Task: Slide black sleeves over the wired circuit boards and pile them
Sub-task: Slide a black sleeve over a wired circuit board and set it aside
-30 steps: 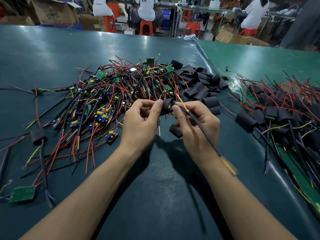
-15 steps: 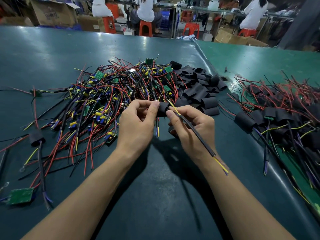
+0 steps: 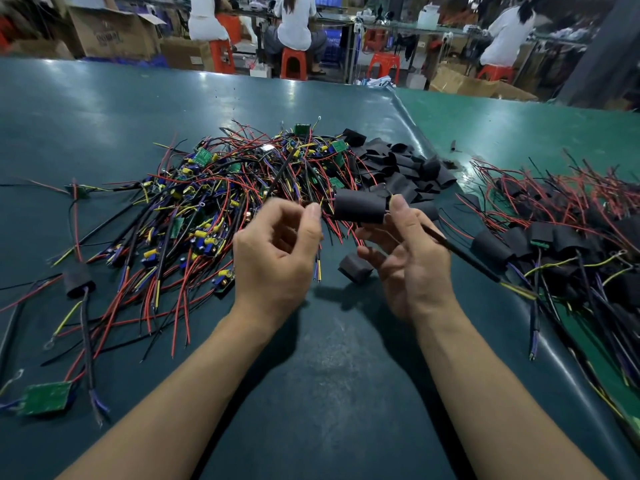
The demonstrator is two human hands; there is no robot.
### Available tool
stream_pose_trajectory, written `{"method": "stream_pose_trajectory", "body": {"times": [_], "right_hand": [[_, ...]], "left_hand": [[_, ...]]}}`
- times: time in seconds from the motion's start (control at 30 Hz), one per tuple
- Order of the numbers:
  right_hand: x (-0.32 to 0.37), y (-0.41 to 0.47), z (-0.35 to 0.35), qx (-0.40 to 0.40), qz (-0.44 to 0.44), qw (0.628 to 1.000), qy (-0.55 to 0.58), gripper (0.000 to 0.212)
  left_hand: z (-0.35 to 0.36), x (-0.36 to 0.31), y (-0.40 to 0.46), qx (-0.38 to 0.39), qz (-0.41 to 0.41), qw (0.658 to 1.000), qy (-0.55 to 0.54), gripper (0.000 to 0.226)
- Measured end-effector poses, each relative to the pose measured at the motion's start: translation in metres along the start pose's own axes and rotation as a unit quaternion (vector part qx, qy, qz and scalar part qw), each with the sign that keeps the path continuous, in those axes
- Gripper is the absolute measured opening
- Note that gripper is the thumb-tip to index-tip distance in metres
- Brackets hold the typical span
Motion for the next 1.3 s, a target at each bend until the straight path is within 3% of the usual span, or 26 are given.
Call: {"method": "stream_pose_trajectory", "body": {"times": [0.1, 0.17, 0.3, 0.43, 0.53, 0.73, 0.9, 0.97, 1.07, 1.13, 1.3], "right_hand": [[-0.002, 0.0, 0.004, 0.019, 0.016, 1.0, 0.018, 0.022], [-0.004, -0.001, 0.006, 0.024, 0.029, 0.999, 0.029, 0.021], [-0.009, -0.002, 0.004, 0.044, 0.061, 0.997, -0.002, 0.016], [-0.018, -0.002, 0.008, 0.082, 0.098, 0.992, -0.023, 0.037], [-0.025, -0.006, 0.012, 0.108, 0.117, 0.978, -0.136, 0.02], [-0.016, -0.005, 0.007, 0.064, 0.038, 0.979, -0.188, 0.02], [0.008, 0.006, -0.023, -0.108, -0.042, 0.989, -0.093, 0.028], [0.021, 0.007, -0.047, -0.224, -0.084, 0.969, -0.06, 0.02], [0.026, 0.004, -0.084, -0.374, -0.087, 0.923, -0.009, 0.026], [0.021, 0.004, -0.094, -0.405, -0.054, 0.913, 0.012, 0.011], [0.015, 0.008, -0.089, -0.378, -0.033, 0.925, -0.033, 0.006]], "left_hand": [[0.016, 0.009, -0.005, 0.102, -0.067, 0.992, 0.001, 0.047], [0.024, 0.014, -0.007, 0.136, -0.139, 0.979, -0.057, 0.049], [0.025, 0.022, -0.003, 0.1, -0.215, 0.958, -0.165, 0.03], [0.024, 0.027, -0.001, 0.084, -0.232, 0.945, -0.214, 0.014], [0.024, 0.026, -0.001, 0.086, -0.213, 0.954, -0.191, 0.009], [0.025, 0.026, -0.001, 0.113, -0.217, 0.952, -0.184, 0.015], [0.03, 0.021, -0.004, 0.145, -0.198, 0.957, -0.153, 0.023], [0.027, 0.02, -0.004, 0.136, -0.172, 0.97, -0.105, 0.022], [0.015, 0.015, -0.002, 0.09, -0.05, 0.981, 0.162, 0.016], [0.012, 0.013, -0.003, 0.081, 0.012, 0.948, 0.307, 0.013], [0.011, 0.044, -0.003, 0.155, -0.109, 0.873, 0.45, 0.042]]}}
Point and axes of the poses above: each hand's wrist, its own y-axis towards the middle knuckle, its own z-axis out of the palm, x = y × z, the point moved 6 cm from there along y, towards the middle knuckle, and after that the axes turned 4 degrees about x, right-handed, at the moved point
